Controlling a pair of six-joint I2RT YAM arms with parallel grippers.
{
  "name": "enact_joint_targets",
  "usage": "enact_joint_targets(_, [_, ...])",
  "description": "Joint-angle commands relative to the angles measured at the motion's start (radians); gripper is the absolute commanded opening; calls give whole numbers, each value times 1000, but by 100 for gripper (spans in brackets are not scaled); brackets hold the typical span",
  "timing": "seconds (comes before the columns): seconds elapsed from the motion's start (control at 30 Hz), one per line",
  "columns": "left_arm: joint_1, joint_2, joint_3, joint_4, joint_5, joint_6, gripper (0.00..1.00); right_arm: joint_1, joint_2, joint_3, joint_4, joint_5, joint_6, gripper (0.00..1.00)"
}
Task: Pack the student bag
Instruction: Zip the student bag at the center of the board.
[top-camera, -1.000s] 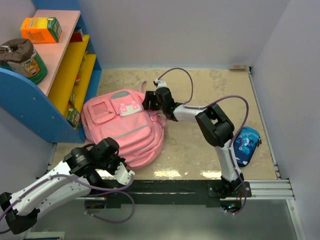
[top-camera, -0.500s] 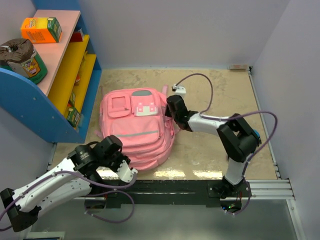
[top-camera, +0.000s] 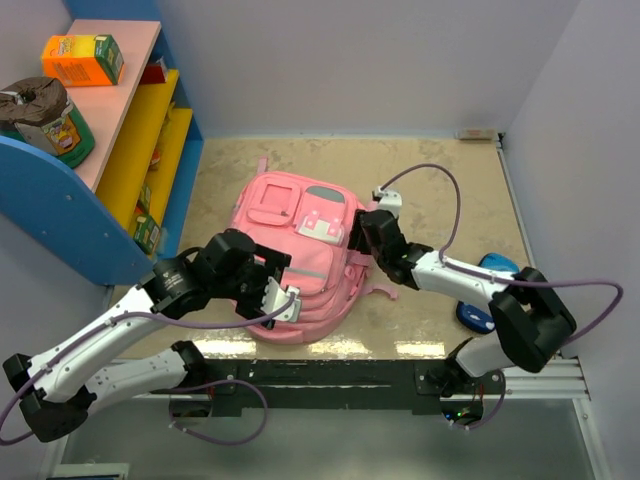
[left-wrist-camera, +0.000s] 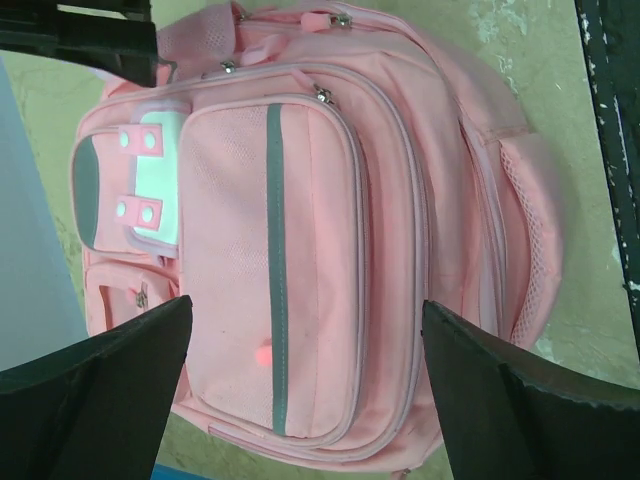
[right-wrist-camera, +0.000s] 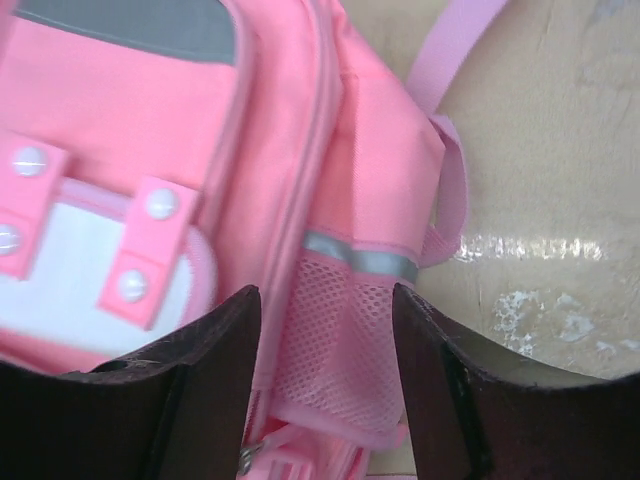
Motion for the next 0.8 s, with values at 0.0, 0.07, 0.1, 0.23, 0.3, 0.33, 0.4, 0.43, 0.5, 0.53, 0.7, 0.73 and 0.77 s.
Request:
enact_joint_targets(0.0, [2, 34, 50, 34, 19, -11, 100, 6, -131, 102, -51, -90, -201, 61])
enact_joint_targets(0.07, [2, 31, 51, 28, 19, 20, 100, 8, -160, 154, -101, -147, -357, 61])
enact_joint_targets(0.1, [1, 26, 58, 33, 40, 43, 100, 12, -171, 162, -141, -219, -432, 59])
enact_joint_targets(0.23, [1, -46, -4, 114, 76, 60, 100, 49, -228, 141, -203, -189, -721, 58])
enact_joint_targets(0.3, [1, -41, -80, 167, 18, 86, 100, 48, -257, 133, -210, -256, -746, 58])
enact_joint_targets(0.33, [2, -35, -100, 189, 4, 91, 99, 48, -268, 116, -207, -271, -781, 58])
enact_joint_targets(0.4, [1, -6, -140, 244, -22, 103, 92, 46, -298, 68, -163, -264, -850, 59])
enact_joint_targets(0.43, [1, 9, -145, 253, -24, 109, 88, 48, -303, 58, -157, -261, -874, 60])
enact_joint_targets(0.5, [1, 69, -146, 275, -42, 114, 80, 43, -300, 29, -136, -264, -928, 62])
enact_joint_targets(0.53, [4, 91, -142, 276, -50, 112, 75, 32, -295, 20, -123, -244, -938, 62])
enact_joint_targets(0.7, [5, 175, -130, 338, -62, 115, 59, -5, -228, 10, -60, -229, -942, 61])
enact_joint_targets(0.73, [10, 181, -130, 341, -55, 117, 58, -5, -229, 7, -59, -229, -941, 61])
enact_joint_targets(0.77, [10, 186, -133, 341, -47, 118, 58, -3, -231, 4, -57, -221, -941, 61])
